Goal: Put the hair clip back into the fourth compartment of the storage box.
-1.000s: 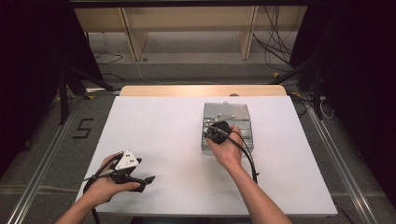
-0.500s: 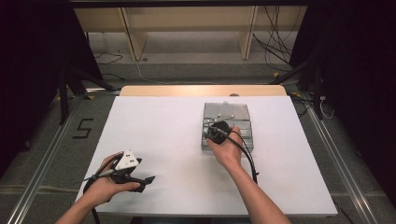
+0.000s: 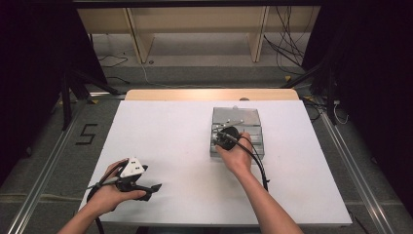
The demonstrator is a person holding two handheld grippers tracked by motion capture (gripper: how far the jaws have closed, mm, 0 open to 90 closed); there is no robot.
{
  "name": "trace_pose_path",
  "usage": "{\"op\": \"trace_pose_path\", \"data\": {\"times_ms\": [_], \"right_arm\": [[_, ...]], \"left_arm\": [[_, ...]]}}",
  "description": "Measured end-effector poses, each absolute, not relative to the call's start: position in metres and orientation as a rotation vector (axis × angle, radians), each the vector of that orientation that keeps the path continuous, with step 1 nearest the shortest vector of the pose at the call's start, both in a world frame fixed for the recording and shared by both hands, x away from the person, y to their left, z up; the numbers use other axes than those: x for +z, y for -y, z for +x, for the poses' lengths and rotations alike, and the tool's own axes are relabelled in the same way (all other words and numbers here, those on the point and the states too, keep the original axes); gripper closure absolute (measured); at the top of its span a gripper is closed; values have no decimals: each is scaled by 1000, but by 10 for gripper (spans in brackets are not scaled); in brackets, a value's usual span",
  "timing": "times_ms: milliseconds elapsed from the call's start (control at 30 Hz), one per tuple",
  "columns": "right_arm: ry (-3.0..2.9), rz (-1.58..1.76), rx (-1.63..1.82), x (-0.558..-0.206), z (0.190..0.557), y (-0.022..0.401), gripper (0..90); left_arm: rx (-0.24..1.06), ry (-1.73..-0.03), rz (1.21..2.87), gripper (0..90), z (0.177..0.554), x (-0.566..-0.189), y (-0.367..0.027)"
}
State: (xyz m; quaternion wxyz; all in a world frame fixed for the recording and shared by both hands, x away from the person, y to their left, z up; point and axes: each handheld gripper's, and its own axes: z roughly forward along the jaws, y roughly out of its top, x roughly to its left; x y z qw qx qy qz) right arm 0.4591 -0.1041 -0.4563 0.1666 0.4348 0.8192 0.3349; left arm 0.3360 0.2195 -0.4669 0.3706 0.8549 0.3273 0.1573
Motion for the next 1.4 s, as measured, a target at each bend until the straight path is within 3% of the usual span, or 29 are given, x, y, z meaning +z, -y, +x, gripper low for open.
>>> {"op": "trace_pose_path", "data": {"times_ms": [533,1400], "right_arm": [[-2367,1248,916,-460,461,105,794],[-2295,1305,1019,-444,444,136,527]], "left_arm": [[400,-838,2199,176,336,-467,-219],[402,-840,2199,177,336,-467,-219]]}}
